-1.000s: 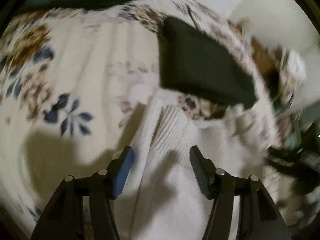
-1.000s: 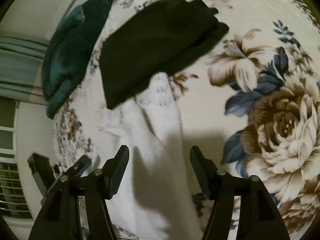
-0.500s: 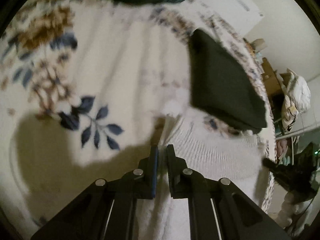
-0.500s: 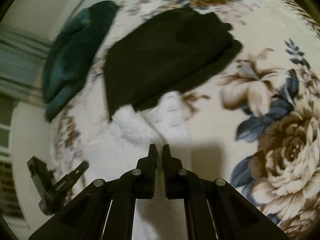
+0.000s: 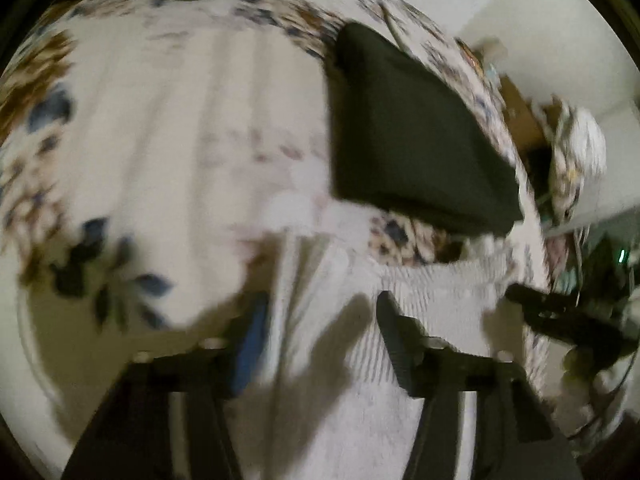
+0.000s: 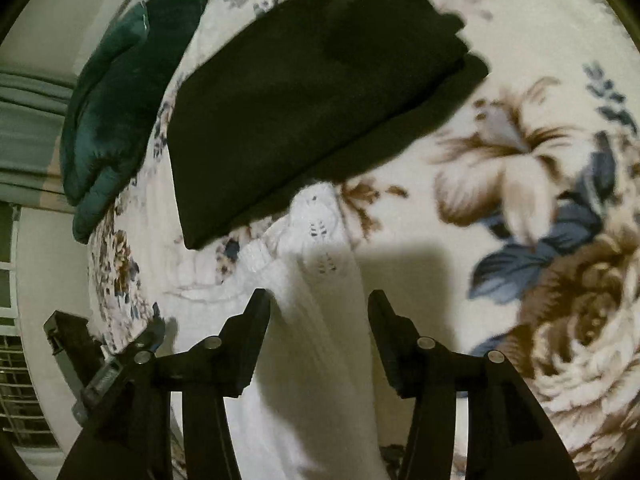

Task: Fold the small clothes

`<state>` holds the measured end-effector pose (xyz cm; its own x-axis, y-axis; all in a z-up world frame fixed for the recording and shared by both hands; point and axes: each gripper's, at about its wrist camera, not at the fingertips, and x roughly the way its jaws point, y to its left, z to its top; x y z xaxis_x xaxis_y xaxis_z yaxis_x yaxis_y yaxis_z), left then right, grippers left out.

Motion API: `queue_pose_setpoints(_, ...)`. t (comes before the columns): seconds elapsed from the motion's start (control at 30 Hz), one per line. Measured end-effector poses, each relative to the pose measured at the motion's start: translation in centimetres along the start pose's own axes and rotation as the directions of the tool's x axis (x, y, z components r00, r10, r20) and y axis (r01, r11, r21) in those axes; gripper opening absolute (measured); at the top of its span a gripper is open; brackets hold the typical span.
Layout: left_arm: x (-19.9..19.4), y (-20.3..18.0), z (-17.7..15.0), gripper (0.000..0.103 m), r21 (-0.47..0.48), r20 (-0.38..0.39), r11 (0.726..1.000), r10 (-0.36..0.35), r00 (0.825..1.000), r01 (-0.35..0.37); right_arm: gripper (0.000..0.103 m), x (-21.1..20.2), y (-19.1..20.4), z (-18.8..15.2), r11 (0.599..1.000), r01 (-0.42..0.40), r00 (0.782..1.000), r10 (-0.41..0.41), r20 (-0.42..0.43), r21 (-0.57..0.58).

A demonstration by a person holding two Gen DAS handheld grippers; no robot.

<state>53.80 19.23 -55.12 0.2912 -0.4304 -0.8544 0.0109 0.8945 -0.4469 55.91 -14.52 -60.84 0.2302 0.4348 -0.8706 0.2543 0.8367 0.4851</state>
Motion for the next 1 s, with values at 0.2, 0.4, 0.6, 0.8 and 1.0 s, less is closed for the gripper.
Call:
queue_pose_setpoints(0.2, -2.7, 2.8, 0.5, 0.008, -0.102, 0.109, 0.994, -0.016, 0.994, 0.027, 0.005, -0.8, 2.9, 0.2, 0.995, 0.043, 0.996, -0.036, 0.077, -0.094)
queue_pose_setpoints(0.4, -1.1, 4.3, 0.3, 0.018, -0.134, -0.008, 0.989, -0.068, 0.998, 0.067, 0.005, 1.7, 2.3, 1.9, 0.993, 0.107, 0.994, -0.106, 0.029, -0.055)
queue_pose_setpoints(0.6, -7.9, 4.9, -4.7, 0.04, -0.15, 0.046, 0.985, -0.078, 0.996, 0.084, 0.044, -0.9, 1.9, -0.8, 0.992, 0.087, 0.996, -0.087, -0.001, -0.093)
queue_pose_setpoints(0.8, -7.5, 4.3, -15.0, 0.058, -0.243, -0.063, 0.963, -0.134, 0.989, 0.115, 0.052, -4.5, -1.8, -8.9, 0.999, 0.007, 0.999, -0.009, -0.047, -0.046)
queue_pose_setpoints(1.0, -5.6, 1.8, -18.0, 0.032, -0.228, -0.014, 0.967, -0.123, 0.992, 0.117, 0.052, -1.5, -5.5, -16.8, 0.991, -0.095, 0.978, 0.11, -0.18, 0.09)
